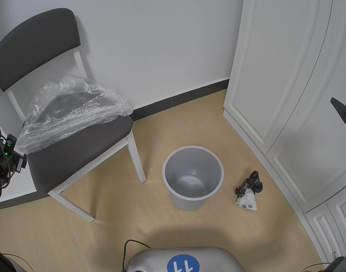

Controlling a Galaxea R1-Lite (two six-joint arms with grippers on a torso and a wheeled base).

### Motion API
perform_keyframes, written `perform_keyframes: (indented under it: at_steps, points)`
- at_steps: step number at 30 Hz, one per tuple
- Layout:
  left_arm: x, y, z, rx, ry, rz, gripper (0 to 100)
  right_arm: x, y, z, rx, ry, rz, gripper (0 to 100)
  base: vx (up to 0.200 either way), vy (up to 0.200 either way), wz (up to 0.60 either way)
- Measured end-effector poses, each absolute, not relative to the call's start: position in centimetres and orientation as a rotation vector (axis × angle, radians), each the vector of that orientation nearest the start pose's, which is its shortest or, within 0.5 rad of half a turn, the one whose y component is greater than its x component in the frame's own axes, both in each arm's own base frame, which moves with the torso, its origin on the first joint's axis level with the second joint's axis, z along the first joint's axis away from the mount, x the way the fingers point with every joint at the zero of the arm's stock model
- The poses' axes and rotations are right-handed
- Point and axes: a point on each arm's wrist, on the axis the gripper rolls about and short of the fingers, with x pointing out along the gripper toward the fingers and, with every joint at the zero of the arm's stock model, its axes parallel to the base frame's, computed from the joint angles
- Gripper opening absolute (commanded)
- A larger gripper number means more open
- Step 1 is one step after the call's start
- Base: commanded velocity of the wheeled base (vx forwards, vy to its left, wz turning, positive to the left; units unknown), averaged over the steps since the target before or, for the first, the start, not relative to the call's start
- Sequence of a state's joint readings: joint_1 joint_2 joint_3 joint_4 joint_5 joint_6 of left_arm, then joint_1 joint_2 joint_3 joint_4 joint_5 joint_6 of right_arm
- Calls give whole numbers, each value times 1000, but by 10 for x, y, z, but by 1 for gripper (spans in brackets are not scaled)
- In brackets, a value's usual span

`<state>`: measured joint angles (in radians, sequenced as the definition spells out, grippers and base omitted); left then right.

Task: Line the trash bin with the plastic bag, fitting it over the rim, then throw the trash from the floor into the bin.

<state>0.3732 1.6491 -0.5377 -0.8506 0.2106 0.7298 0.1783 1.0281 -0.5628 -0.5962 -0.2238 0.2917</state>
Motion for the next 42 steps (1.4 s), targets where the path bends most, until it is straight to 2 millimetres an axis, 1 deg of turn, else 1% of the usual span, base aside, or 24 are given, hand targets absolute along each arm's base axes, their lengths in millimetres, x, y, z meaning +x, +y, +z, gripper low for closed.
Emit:
perform_keyframes:
  at_steps: [7,12,17,22,30,34,38,42]
  points:
    - [267,111,156,696,367,529,100,135,19,259,319,-134,-27,100,0,0,0]
    - [278,115,155,692,352,538,100,135,19,259,320,-133,-27,100,0,0,0]
    - [288,119,169,690,260,574,100,135,19,259,320,-134,-27,100,0,0,0]
    - [286,119,172,690,252,583,100,135,19,259,319,-134,-27,100,0,0,0]
    - [262,120,151,690,359,567,100,134,19,257,313,-124,-28,100,0,0,0]
    - [255,119,145,686,388,565,100,135,19,253,300,-110,-28,100,0,0,0]
    - [257,121,142,684,399,563,100,135,19,251,290,-101,-28,100,0,0,0]
    - [269,126,140,686,396,567,100,135,20,250,289,-98,-25,100,0,0,0]
